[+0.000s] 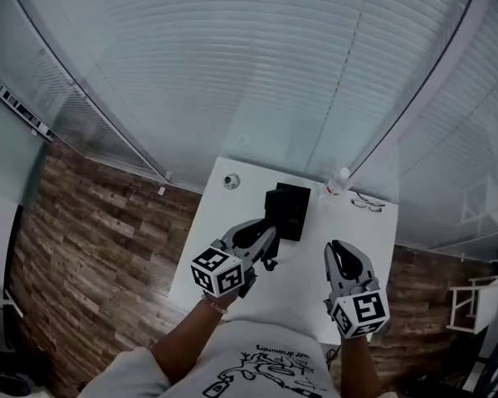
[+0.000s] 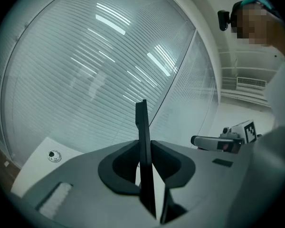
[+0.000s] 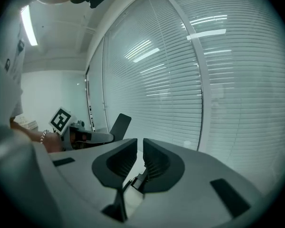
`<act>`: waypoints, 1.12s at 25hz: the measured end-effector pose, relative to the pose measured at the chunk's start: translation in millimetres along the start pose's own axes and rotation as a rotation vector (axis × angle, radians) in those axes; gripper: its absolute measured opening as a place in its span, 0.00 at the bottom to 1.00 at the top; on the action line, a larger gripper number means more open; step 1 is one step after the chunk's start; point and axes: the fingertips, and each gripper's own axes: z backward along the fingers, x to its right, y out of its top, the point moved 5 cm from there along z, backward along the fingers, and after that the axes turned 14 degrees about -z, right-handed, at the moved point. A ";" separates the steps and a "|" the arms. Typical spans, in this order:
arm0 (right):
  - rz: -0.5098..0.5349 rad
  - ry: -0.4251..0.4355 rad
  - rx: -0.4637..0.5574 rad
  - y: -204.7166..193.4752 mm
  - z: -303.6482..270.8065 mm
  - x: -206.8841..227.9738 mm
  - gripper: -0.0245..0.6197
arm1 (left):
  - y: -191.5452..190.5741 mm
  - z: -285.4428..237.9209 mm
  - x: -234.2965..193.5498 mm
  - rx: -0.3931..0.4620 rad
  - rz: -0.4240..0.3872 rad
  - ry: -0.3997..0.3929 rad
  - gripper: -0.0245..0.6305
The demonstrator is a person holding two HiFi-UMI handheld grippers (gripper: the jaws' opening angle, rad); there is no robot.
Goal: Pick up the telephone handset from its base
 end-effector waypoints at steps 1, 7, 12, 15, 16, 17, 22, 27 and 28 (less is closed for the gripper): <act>-0.001 0.007 0.009 3.3 3.2 -2.8 0.09 | 5.9 4.6 4.2 0.011 -0.007 0.000 0.15; 0.015 0.034 0.070 28.1 24.9 -18.7 0.09 | 43.9 31.8 30.9 0.092 -0.047 -0.003 0.15; 0.038 0.049 0.088 47.3 43.3 -32.9 0.09 | 69.1 53.1 56.0 0.140 -0.075 -0.026 0.15; 0.050 0.056 0.096 57.9 55.3 -38.1 0.09 | 82.0 64.9 72.0 0.165 -0.089 -0.041 0.15; 0.055 0.056 0.098 60.8 59.4 -39.8 0.09 | 85.9 68.7 77.1 0.172 -0.092 -0.046 0.15; 0.061 0.056 0.101 63.4 63.4 -41.9 0.09 | 89.6 72.5 82.1 0.180 -0.095 -0.052 0.15; 0.089 0.067 0.124 68.3 76.9 -47.1 0.09 | 98.5 81.0 101.9 0.211 -0.116 -0.082 0.15; 0.097 0.081 0.131 70.1 85.8 -57.5 0.09 | 105.9 95.0 113.8 0.228 -0.132 -0.104 0.15; 0.101 0.082 0.130 70.7 88.9 -60.7 0.09 | 107.9 98.5 116.7 0.230 -0.133 -0.107 0.15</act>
